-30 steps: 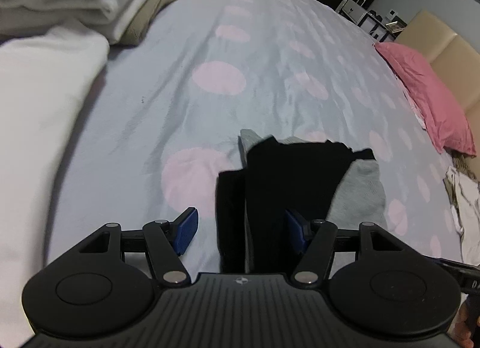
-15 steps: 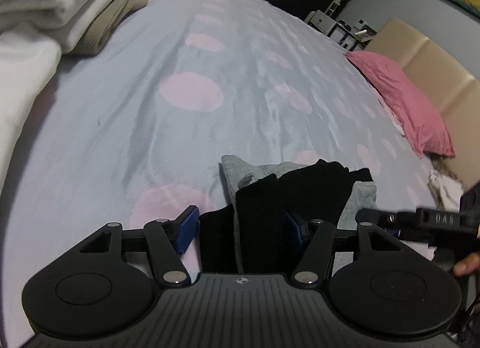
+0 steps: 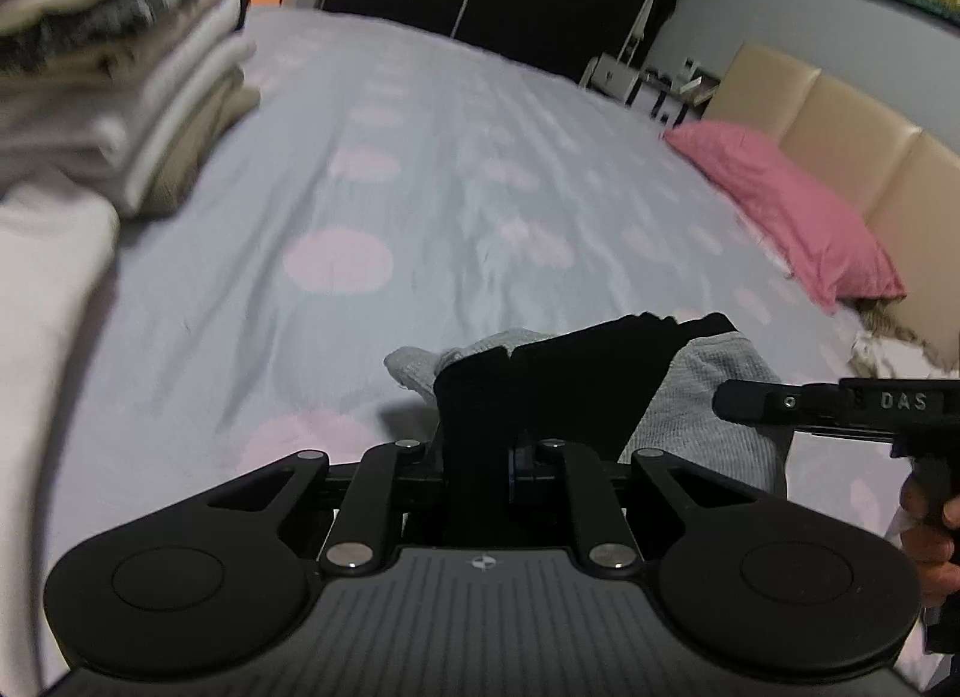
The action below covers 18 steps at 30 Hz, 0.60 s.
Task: Fold clothes
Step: 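Grasp the folded grey shirt end with both grippers, then lift the folded grey shirt with both grippers and carry it to the clothes stack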
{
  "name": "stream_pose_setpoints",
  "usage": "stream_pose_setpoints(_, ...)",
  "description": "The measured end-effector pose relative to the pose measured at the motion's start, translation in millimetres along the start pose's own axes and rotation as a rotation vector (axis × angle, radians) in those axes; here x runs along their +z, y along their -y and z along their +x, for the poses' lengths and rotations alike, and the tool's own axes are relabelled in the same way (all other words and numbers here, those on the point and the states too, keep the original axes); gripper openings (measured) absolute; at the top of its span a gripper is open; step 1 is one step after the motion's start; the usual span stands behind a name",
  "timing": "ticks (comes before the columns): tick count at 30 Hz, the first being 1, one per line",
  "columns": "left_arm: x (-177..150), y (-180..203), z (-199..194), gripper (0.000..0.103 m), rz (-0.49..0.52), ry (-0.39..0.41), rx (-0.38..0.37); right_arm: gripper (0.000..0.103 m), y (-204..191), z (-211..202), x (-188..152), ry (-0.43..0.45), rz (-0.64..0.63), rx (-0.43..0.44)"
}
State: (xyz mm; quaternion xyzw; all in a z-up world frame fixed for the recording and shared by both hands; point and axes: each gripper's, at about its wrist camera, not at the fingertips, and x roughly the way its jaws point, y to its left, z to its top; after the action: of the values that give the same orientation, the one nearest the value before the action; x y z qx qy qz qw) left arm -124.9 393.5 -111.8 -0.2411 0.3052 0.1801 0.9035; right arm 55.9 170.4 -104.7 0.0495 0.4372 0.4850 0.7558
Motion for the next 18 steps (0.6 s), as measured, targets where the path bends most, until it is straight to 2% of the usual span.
stream_pose_setpoints(10, 8, 7, -113, 0.010, 0.014, 0.226, 0.013, 0.011, -93, -83, -5, 0.175, -0.236, 0.040)
stream_pose_setpoints(18, 27, -27, -215, 0.010, 0.015, 0.427, 0.065, 0.011, -178, -118, -11, 0.292, -0.395, 0.153)
